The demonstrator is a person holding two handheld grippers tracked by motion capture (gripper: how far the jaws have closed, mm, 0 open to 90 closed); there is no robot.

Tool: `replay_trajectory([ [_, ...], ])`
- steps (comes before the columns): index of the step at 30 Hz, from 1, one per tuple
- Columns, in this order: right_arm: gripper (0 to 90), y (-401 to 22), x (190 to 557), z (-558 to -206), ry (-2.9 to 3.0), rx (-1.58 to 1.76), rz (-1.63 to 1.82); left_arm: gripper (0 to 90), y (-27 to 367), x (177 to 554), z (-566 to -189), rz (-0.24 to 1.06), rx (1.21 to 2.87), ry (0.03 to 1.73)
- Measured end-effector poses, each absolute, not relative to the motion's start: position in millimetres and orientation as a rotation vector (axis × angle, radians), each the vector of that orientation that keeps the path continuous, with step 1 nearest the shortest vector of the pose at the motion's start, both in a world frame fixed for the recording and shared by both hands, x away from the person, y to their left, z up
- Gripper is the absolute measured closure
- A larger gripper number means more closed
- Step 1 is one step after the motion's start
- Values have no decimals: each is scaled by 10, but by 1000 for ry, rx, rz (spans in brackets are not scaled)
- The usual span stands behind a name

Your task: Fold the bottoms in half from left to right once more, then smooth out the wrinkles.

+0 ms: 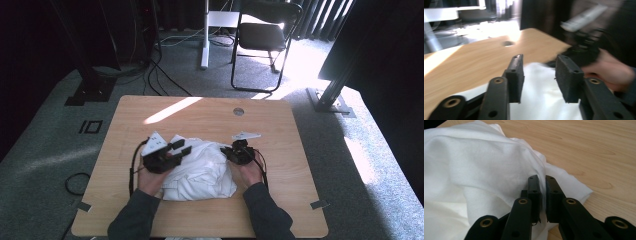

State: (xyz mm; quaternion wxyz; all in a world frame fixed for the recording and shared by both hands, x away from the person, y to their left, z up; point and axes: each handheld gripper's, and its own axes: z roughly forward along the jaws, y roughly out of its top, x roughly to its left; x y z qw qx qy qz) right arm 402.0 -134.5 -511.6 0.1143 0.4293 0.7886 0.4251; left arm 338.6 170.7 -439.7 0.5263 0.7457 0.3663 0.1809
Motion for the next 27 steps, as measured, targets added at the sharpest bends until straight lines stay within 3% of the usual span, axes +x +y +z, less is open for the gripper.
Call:
replay_trajectory([
  [3,828,-1351,4037,-5143,2309,1274,1248,664,1806,3602,-4626,348,1881,978],
  [8,750,-1360,4010,-5107,2304,1253,1229,693,1720,3665,-4967,235,1975,972],
  [19,512,-1616,3567,-4751,2147,1170,1262,661,1609,3636,-5160,270,2001,996],
  [27,522,-1429,3073,-4725,2229,994,1365,659,1596,3610,-5202,301,1992,1005],
])
